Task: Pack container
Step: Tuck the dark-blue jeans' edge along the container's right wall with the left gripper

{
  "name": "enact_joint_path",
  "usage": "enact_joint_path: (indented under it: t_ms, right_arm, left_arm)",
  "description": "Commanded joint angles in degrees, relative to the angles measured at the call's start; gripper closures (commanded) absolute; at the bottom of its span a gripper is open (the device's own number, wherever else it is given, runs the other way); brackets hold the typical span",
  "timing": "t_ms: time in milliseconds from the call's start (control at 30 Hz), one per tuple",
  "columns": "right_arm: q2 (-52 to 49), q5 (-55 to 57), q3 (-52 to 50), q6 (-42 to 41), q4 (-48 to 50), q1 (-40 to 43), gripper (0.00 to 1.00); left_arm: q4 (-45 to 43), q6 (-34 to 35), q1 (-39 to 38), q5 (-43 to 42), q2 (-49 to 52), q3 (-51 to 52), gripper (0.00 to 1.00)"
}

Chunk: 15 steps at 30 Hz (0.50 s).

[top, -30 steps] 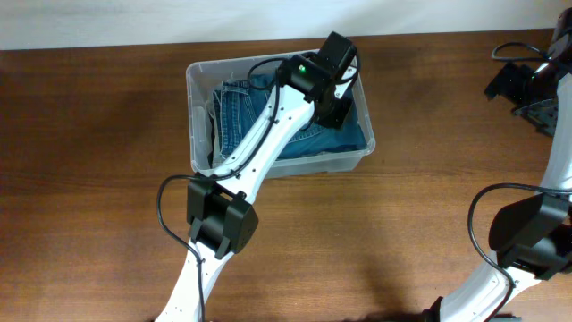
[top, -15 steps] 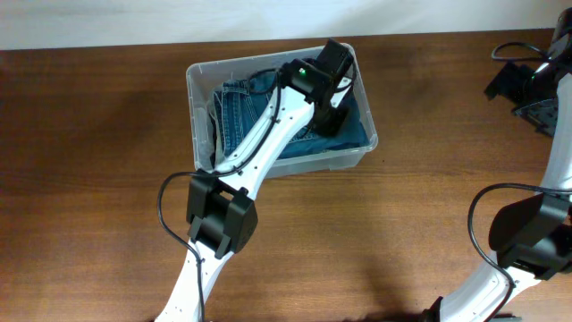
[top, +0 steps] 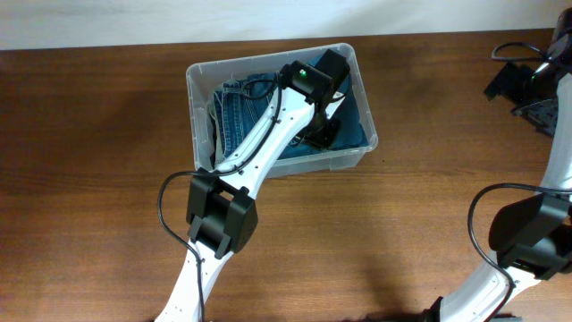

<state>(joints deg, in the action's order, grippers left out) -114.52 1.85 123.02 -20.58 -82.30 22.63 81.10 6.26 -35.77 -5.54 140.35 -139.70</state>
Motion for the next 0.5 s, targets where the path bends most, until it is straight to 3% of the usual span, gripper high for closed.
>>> enact_joint_path:
  t_ms: [0,467]
  right_arm:
    - [-0.2,-0.1,-0.3,-0.1,0.0,-0.1,0.01]
    - [-0.2,-0.1,-0.3,-0.1,0.0,-0.1,0.02]
  left_arm:
    - [0.7,-1.2,0.3,0.8,-0.5,0.8,0.78]
    - [7.3,-2.1,0.3,-3.9,-0.5,0.8,0.78]
